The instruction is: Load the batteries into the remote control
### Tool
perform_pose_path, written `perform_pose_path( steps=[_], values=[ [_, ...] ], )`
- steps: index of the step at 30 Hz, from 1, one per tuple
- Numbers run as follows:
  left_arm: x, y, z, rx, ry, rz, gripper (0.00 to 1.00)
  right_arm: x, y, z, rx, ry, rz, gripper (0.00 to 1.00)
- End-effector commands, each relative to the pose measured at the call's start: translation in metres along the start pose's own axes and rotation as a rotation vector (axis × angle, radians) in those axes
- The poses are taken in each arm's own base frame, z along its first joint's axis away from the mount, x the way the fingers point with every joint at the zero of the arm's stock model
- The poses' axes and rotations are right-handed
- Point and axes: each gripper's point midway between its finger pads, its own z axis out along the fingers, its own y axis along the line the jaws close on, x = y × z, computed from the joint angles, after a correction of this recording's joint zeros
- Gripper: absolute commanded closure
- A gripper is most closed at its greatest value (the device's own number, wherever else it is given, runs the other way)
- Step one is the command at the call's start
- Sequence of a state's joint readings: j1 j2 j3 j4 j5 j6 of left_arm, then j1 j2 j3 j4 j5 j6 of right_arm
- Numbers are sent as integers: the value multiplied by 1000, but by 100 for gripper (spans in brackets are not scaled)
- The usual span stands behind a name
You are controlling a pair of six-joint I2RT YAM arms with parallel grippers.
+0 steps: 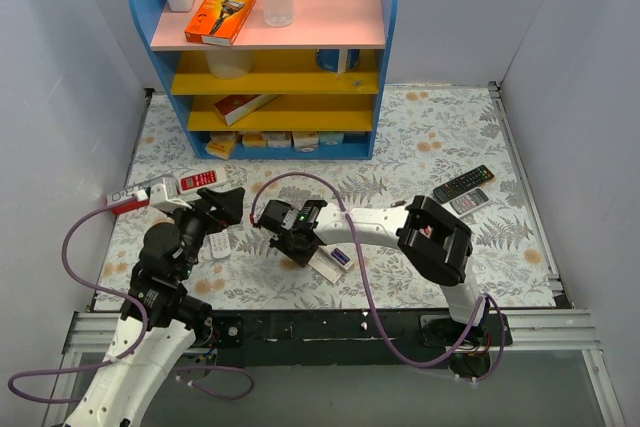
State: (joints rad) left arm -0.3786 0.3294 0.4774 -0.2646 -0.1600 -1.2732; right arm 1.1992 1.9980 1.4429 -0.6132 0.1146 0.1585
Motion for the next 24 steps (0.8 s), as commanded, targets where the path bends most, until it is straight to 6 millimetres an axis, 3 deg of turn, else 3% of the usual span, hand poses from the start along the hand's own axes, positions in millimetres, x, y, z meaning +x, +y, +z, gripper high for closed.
perform_pose_path(
  steps=[1, 17, 24],
  values=[
    [-22, 9, -11, -56, -79, 51, 2, -10, -3, -3, 34, 3, 3, 76],
    [-8, 7, -9, -36, -28, 29, 2, 13, -11, 7, 154, 124, -20, 80],
    [-3, 5, -8, -26, -4, 20, 2, 22, 2, 14, 95, 162, -35, 78]
  ],
)
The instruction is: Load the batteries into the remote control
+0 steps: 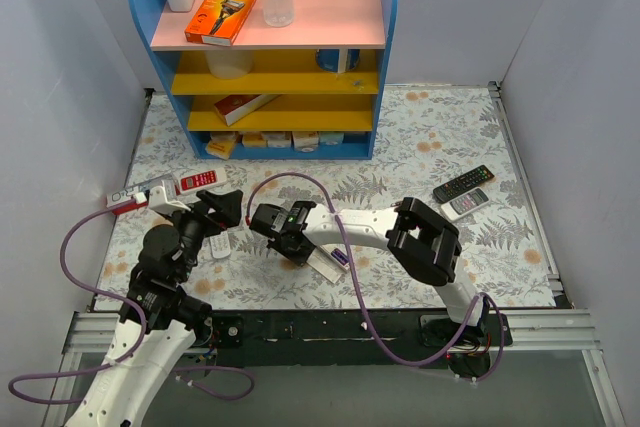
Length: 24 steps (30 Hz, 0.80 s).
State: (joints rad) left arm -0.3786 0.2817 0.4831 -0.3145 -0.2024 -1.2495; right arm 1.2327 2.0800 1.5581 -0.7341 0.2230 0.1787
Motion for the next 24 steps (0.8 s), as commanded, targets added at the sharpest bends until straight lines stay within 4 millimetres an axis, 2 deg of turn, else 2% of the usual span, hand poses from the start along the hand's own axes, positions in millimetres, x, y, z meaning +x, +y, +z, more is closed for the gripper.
perform_pose_path(
  steps=[1, 4, 7, 11, 15, 24],
  values=[
    [4, -3, 1, 6, 29, -5, 2, 20, 7, 12, -12, 95, -22, 78],
    [6, -3, 2, 6, 39, -11, 2, 23, 1, 16, 22, 110, -32, 83],
    [8, -3, 2, 7, 45, -18, 2, 18, -4, 14, 42, 92, -34, 99],
    [11, -2, 3, 5, 53, -27, 2, 5, -3, 2, 20, 27, -28, 99],
    [19, -2, 3, 10, 76, -53, 2, -6, -11, -15, 13, -30, -2, 99],
    [44, 2, 5, 12, 140, -130, 2, -12, -30, -34, -38, -100, 45, 99]
  ],
)
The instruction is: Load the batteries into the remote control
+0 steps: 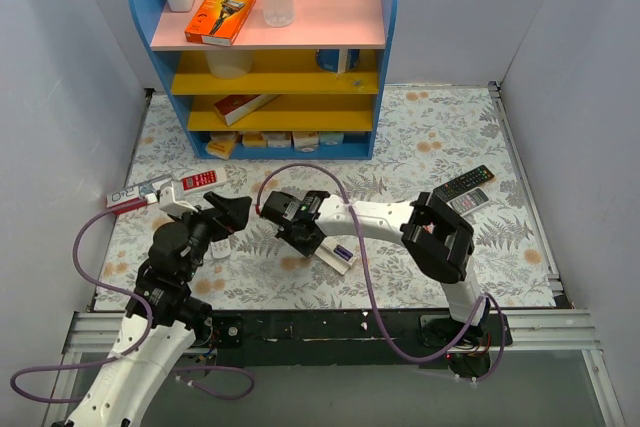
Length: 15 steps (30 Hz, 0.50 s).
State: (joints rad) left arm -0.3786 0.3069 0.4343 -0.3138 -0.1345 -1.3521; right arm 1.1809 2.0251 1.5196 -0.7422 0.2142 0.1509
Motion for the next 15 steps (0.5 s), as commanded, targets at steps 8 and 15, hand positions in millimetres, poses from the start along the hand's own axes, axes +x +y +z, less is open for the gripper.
perform_pose_path(
  steps=[8, 15],
  values=[
    [46, 8, 10, 7, 152, -91, 2, -13, -21, -25, -53, -114, 61, 99],
    [86, 7, 20, 50, 301, -148, 2, -16, -24, -34, -103, -161, 82, 99]
  ],
)
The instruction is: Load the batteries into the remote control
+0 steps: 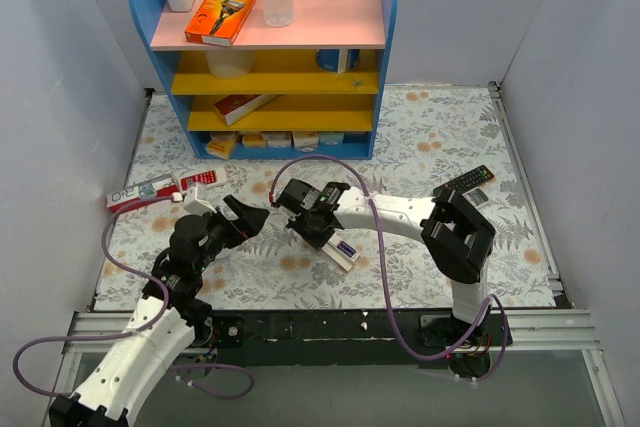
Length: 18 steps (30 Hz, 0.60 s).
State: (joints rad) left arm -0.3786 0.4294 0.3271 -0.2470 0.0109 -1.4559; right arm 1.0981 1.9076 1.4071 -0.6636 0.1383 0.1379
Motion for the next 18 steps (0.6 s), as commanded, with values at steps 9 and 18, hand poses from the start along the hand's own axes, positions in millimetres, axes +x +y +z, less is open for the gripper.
perform_pose_path(
  steps=[9, 18],
  values=[
    [56, -12, 32, 130, 239, -177, 2, -16, 3, -19, -72, -108, 12, 99],
    [82, -12, 49, 142, 370, -258, 11, -17, 2, -19, -80, -117, 14, 99]
  ],
)
